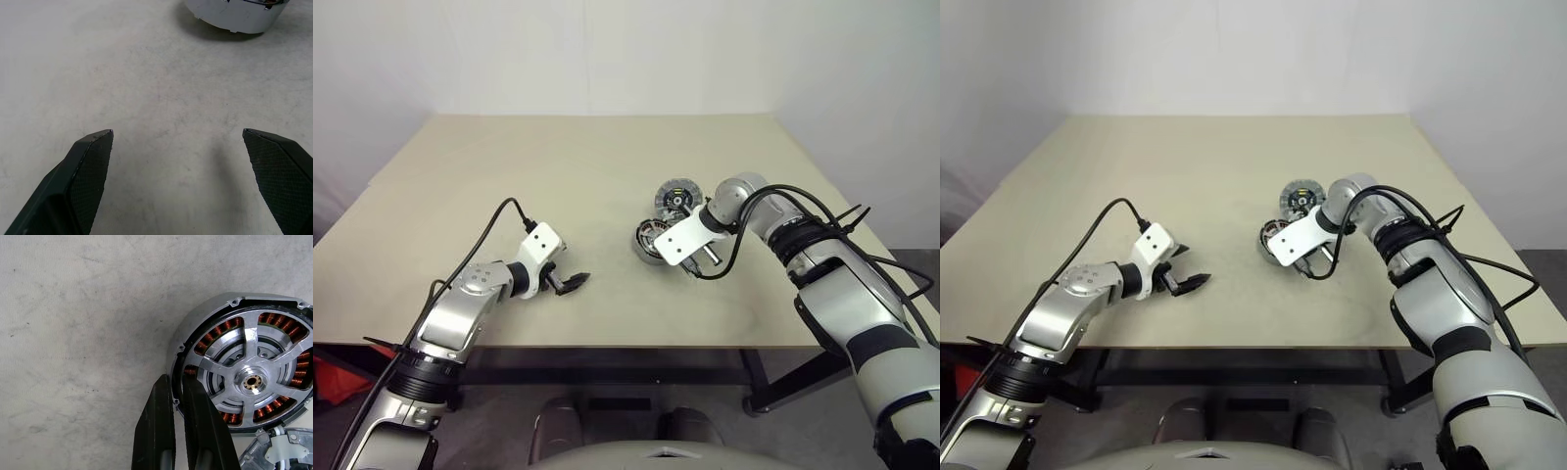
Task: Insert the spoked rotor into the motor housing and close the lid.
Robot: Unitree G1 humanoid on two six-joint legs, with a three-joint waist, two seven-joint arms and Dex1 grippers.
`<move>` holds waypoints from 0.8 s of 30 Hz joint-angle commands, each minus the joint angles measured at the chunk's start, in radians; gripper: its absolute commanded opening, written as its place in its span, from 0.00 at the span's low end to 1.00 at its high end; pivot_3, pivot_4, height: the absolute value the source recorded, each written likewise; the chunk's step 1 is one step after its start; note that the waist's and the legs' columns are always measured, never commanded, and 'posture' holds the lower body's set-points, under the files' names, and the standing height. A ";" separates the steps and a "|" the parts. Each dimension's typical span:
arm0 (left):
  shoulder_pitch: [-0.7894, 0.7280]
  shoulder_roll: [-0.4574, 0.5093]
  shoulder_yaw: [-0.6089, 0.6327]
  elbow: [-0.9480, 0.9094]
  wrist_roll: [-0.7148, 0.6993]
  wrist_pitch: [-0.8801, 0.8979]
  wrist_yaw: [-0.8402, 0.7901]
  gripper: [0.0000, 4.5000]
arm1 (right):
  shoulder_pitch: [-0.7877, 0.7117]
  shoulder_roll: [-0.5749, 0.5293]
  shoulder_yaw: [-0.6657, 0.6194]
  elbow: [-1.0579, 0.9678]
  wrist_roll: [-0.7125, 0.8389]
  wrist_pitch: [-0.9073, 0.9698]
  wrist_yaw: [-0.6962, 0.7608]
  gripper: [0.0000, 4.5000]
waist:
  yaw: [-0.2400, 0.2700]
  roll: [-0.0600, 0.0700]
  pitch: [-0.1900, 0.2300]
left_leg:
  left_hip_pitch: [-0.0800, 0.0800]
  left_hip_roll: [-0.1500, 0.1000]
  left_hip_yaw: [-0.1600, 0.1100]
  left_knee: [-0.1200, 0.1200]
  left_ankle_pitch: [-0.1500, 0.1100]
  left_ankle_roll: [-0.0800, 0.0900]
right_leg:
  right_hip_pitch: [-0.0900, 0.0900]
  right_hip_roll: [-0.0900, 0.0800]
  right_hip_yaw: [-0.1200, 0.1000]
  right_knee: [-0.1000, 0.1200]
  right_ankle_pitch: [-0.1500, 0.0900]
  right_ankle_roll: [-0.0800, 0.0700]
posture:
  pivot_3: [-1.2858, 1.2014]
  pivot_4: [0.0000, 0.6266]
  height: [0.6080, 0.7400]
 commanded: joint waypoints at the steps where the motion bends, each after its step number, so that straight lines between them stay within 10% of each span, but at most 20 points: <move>1: -0.017 -0.003 0.020 -0.028 0.000 -0.013 0.011 1.00 | 0.009 0.016 -0.094 -0.091 0.112 0.157 0.076 0.01 | 0.000 0.000 0.000 | 0.000 0.000 0.000 0.000 0.000 0.000 | 0.000 0.000 0.000 0.000 0.000 0.000 | 0.52 0.00 1.00; 13: -0.006 -0.009 0.019 -0.033 0.001 -0.014 0.018 1.00 | 0.071 0.052 -0.246 -0.681 0.389 1.439 0.193 0.01 | 0.016 0.000 0.001 | -0.002 0.002 0.000 -0.002 -0.002 0.002 | -0.003 0.002 0.000 0.001 0.002 -0.004 | 0.52 0.00 1.00; 24: 0.002 -0.001 0.024 -0.043 -0.003 -0.010 0.018 1.00 | 0.061 0.077 -0.214 -0.698 0.466 1.688 0.009 0.01 | 0.025 0.001 0.001 | -0.001 0.001 0.000 -0.002 0.000 -0.001 | -0.003 0.001 0.001 0.001 -0.002 0.003 | 0.52 0.00 1.00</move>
